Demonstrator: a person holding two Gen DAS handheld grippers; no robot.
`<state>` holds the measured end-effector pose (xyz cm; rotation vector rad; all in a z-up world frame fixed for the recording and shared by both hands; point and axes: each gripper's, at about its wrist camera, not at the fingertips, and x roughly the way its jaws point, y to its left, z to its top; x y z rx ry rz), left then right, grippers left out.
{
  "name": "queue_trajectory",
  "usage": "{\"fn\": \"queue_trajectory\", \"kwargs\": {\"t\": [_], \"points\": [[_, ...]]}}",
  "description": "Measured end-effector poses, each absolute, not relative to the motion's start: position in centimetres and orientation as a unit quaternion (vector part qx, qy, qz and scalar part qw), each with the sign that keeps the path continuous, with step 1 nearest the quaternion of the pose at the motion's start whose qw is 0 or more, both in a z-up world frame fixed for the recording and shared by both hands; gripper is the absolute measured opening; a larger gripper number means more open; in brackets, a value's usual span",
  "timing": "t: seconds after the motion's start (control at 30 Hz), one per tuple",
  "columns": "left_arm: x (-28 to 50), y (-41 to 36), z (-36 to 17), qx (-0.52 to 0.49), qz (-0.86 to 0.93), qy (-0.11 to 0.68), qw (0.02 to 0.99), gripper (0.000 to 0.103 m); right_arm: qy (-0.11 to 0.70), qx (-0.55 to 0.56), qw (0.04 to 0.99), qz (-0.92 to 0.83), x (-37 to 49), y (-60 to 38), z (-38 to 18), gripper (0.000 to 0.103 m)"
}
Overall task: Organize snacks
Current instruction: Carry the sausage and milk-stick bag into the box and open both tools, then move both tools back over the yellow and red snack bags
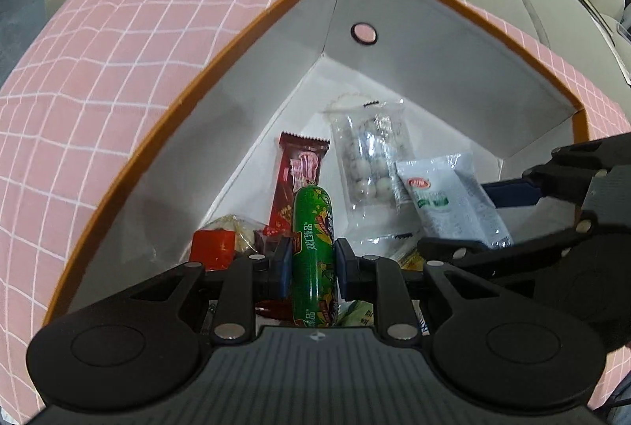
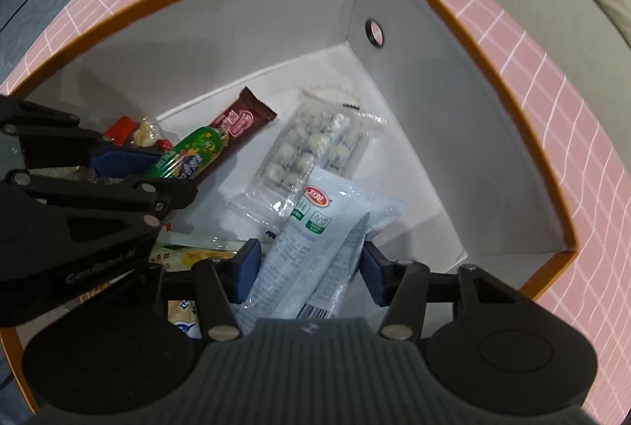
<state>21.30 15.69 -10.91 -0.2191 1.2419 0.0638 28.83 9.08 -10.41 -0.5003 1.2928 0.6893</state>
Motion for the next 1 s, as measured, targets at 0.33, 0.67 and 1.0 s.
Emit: {"fn": "queue_trajectory", "kwargs": {"t": [0.33,0.67,1.0], "points": [[21.4,15.7,-11.6,-0.125,0.027,0.586,0.800,0.025,0.593,-0.213,0.717,0.298,29.5,8.8,-10.5,0.055],[20.7,16.2,-10.3,-0.142,0.049,0.576,0.804,0.044,0.576,-0.231,0.730,0.288,29.0,8.6,-8.7,0.066],[18.6,15.3,-6.3,-0.123,0.050,0.545,0.828,0.053,0.541,-0.213,0.754,0.304,27.5,6.8,-5.2,0.066]]}}
